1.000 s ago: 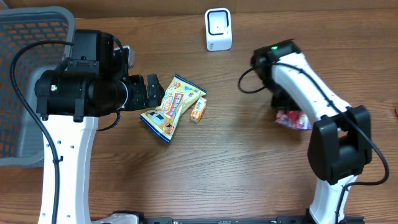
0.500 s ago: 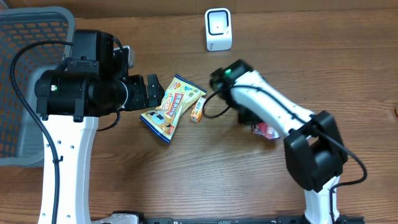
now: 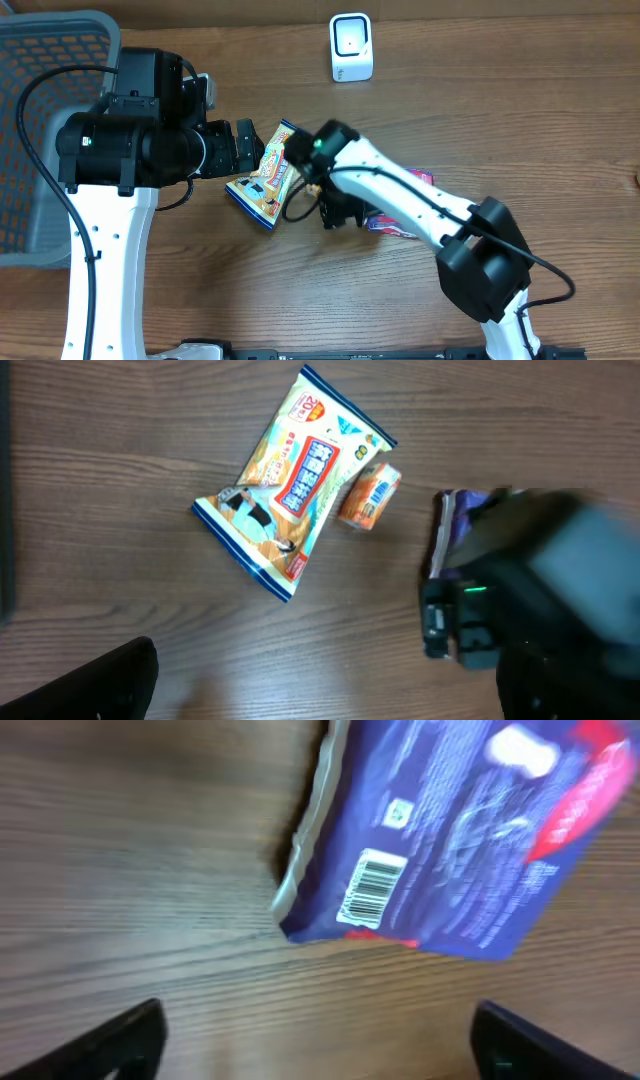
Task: Scan the item barcode
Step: 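Bring the box back to table center and set it down, then lower the right gripper onto the box's right edge and grasp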
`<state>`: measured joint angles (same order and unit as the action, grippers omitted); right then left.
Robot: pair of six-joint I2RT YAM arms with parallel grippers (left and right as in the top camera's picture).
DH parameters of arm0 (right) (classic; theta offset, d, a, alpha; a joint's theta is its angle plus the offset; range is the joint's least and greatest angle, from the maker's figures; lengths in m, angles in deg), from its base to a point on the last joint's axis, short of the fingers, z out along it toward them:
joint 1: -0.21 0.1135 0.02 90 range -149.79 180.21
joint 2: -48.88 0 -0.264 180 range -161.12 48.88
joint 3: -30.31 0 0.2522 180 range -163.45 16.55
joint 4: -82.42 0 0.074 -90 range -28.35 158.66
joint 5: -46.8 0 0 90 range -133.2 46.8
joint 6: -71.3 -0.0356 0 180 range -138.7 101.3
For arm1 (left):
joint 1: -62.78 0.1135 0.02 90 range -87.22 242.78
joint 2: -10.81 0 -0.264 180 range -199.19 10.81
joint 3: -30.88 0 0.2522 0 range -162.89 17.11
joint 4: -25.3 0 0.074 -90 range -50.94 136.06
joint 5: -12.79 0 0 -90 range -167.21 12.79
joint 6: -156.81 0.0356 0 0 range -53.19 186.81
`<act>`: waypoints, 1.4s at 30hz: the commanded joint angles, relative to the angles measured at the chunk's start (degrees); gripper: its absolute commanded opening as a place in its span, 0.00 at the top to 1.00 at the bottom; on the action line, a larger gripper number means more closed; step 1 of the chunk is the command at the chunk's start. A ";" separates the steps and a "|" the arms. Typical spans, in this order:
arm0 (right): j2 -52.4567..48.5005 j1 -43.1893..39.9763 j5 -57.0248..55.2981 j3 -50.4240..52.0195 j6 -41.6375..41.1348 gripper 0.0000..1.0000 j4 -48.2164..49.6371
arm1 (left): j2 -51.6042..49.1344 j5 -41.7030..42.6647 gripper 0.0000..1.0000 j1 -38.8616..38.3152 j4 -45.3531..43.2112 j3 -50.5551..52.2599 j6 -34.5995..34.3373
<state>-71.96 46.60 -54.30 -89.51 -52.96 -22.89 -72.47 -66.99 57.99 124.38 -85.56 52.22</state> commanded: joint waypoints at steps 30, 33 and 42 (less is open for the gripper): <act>0.59 -42.93 49.46 12.81 50.56 0.09 15.96 | 0.00 -0.59 0.00 -0.11 -0.11 -0.11 0.44; 0.57 -42.86 49.79 15.76 50.58 0.18 18.27 | 0.00 -0.59 0.00 -0.11 -0.13 -0.11 0.44; 0.52 -42.77 49.57 23.91 48.65 0.28 26.99 | 0.00 -0.59 0.00 -0.11 -0.11 -0.11 0.44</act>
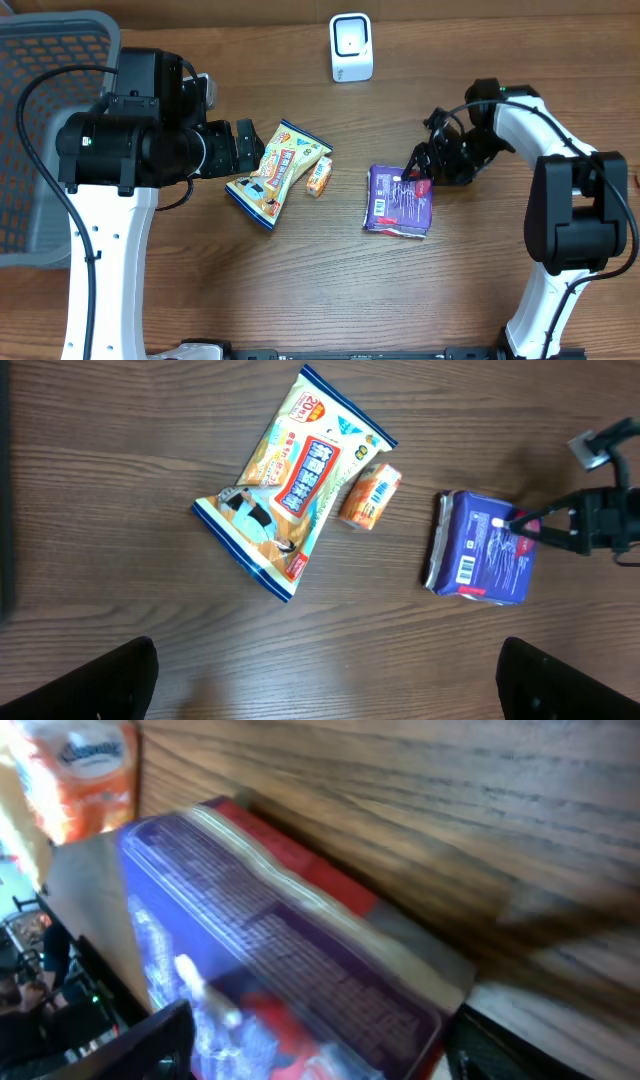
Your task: Scan the item barcode
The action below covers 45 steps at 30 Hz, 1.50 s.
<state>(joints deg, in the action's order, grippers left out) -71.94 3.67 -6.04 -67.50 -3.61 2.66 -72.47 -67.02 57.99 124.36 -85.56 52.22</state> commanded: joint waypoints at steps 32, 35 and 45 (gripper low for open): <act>0.59 0.52 -11.17 -7.58 -29.59 0.39 -7.98 | 0.00 -0.57 0.00 -0.11 -0.09 -0.11 0.44; 0.59 0.48 -12.33 -8.50 -25.29 0.32 -10.73 | 0.00 -0.57 0.00 -0.11 -0.09 -0.11 0.44; 0.59 -0.59 -12.28 -19.43 -0.61 0.17 -6.10 | 0.00 -0.57 0.00 -0.11 -0.09 -0.11 0.44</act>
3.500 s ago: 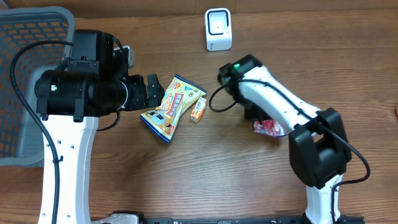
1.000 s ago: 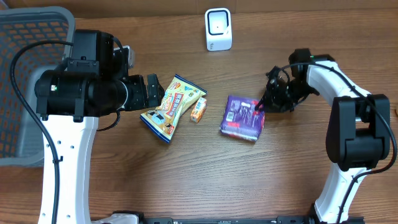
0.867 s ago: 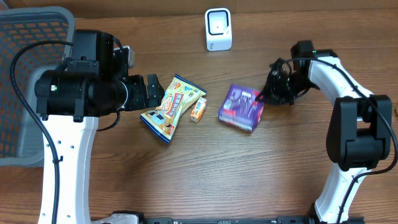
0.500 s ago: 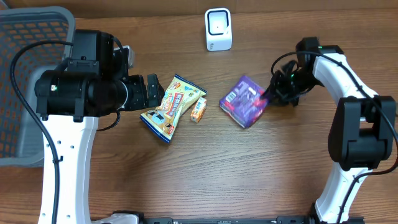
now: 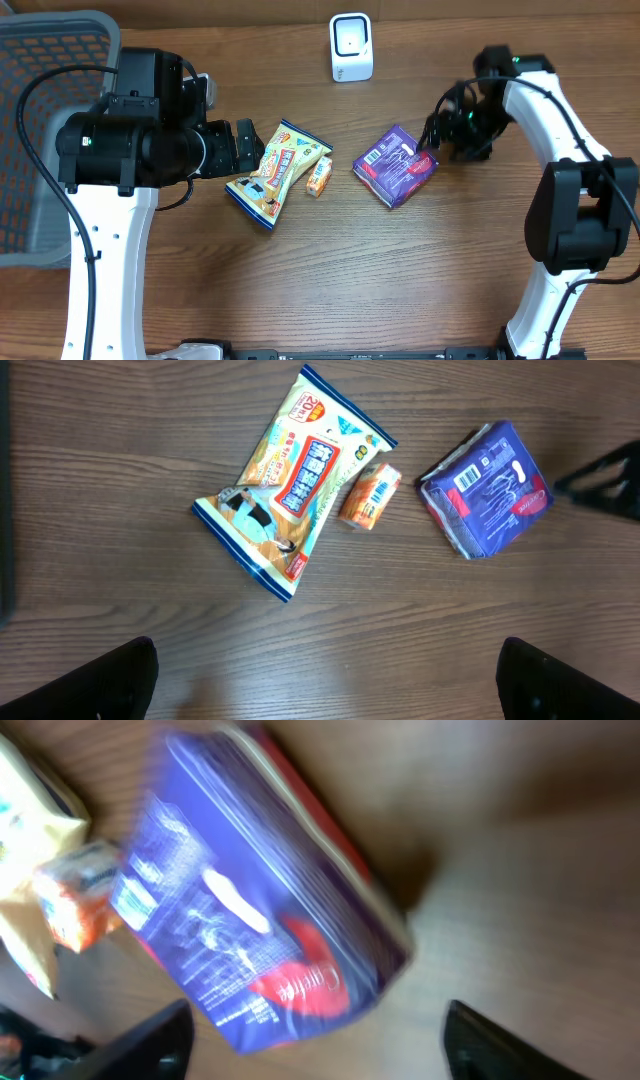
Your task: Scan the item barcode
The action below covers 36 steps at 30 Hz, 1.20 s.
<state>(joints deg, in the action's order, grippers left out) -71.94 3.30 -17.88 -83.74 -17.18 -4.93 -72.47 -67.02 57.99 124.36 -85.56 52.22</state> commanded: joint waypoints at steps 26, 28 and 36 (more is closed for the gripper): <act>-3.65 1.73 8.50 11.76 15.76 0.87 13.53 | 0.00 -0.57 0.00 -0.11 -0.09 -0.11 0.44; -3.63 1.73 8.87 11.72 12.72 0.96 13.38 | 0.00 -0.57 0.00 -0.11 -0.09 -0.11 0.44; -3.50 1.44 13.73 5.22 5.66 0.93 6.69 | 0.00 -0.57 0.00 -0.11 -0.09 -0.11 0.44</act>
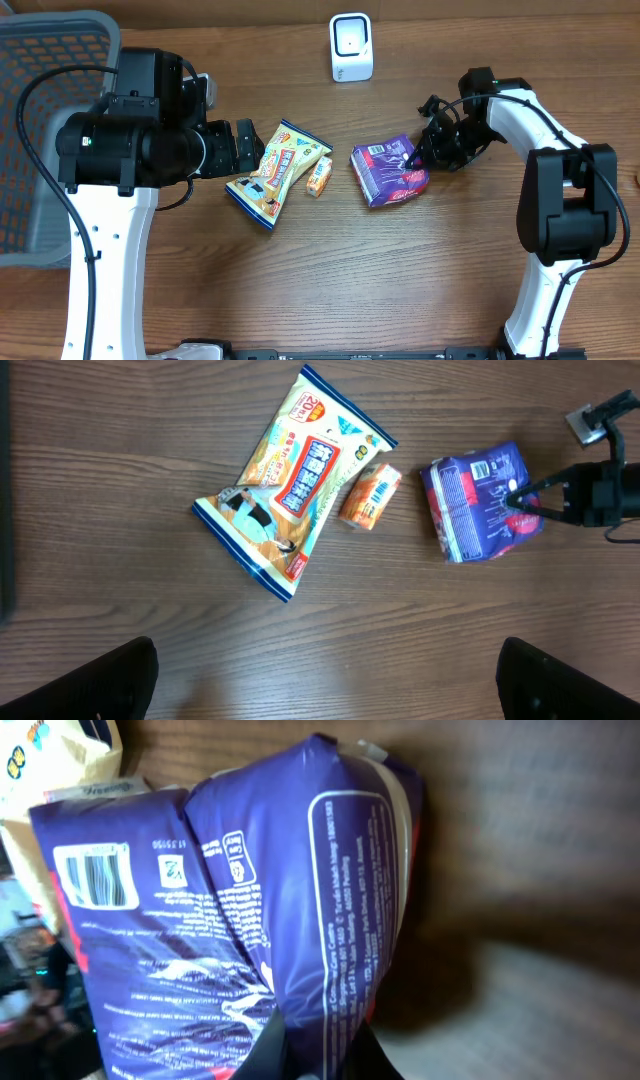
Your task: Scan the item barcode
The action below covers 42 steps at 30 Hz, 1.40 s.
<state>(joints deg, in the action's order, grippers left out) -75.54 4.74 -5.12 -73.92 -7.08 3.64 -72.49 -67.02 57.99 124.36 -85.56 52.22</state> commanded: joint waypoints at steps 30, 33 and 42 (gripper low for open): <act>0.11 38.73 -60.65 -21.14 -25.40 0.27 -15.52 | 0.02 -0.59 0.00 -0.11 -0.09 -0.11 0.44; 0.11 40.48 -63.32 -17.68 -27.12 0.27 -12.76 | 0.02 -0.57 0.00 -0.11 -0.09 -0.11 0.44; 0.09 41.75 -70.16 -5.05 -29.92 0.29 -4.74 | 0.02 -0.57 0.00 -0.11 -0.09 -0.11 0.44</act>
<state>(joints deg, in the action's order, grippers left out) -75.83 46.31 -70.67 -82.05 -35.10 -3.20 -72.47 -67.02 57.99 124.34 -85.56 52.22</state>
